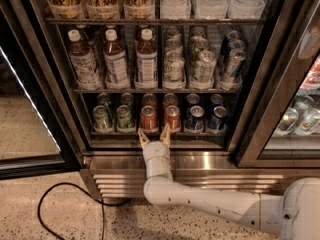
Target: Pick coke can from bottom shelf of fridge
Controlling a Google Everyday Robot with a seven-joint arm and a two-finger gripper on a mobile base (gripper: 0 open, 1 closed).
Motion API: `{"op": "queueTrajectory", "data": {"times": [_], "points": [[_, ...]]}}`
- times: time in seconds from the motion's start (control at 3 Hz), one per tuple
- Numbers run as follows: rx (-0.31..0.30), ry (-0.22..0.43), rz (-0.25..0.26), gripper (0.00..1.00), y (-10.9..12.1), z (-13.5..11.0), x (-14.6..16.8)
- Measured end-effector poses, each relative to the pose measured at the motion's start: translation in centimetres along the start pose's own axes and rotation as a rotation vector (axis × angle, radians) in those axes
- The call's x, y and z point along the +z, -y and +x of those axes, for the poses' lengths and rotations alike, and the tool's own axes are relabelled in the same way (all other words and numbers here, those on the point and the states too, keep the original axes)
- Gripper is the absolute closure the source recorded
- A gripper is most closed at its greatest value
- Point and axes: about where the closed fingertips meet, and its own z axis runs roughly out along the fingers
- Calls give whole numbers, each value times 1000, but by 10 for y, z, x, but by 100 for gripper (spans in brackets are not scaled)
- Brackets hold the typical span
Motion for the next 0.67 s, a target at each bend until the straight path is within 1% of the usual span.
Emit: {"op": "queueTrajectory", "data": {"times": [0.33, 0.67], "points": [[7, -15, 6, 27, 1, 3, 12], [30, -34, -8, 31, -9, 9, 30]]}}
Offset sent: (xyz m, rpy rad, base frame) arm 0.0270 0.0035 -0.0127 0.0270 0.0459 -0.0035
